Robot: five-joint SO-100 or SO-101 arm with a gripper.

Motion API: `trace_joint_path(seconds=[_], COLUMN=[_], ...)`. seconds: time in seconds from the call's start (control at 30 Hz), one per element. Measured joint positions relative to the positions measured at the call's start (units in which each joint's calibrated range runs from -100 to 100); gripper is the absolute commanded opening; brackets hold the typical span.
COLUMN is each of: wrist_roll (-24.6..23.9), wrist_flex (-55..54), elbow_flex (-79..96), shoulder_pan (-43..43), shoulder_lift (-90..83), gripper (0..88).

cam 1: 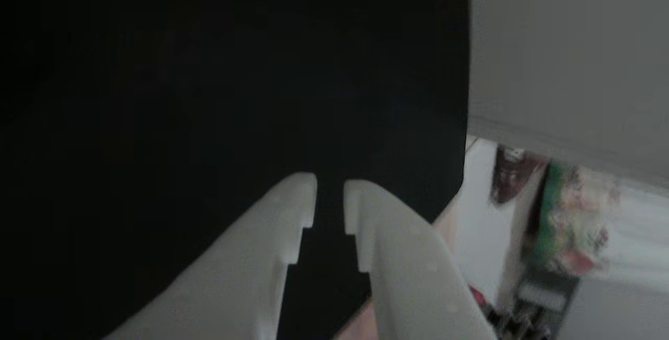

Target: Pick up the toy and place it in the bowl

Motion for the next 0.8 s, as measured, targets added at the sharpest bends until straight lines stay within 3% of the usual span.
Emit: trace_joint_path(seconds=[0.2,0.8], wrist_roll=[0.98,1.24], wrist_flex=[4.39,0.51], elbow_flex=[4.91,5.76], shoulder_pan=[1.0,0.58], shoulder_lift=[-1.92,-1.75], gripper=[2.6,2.7])
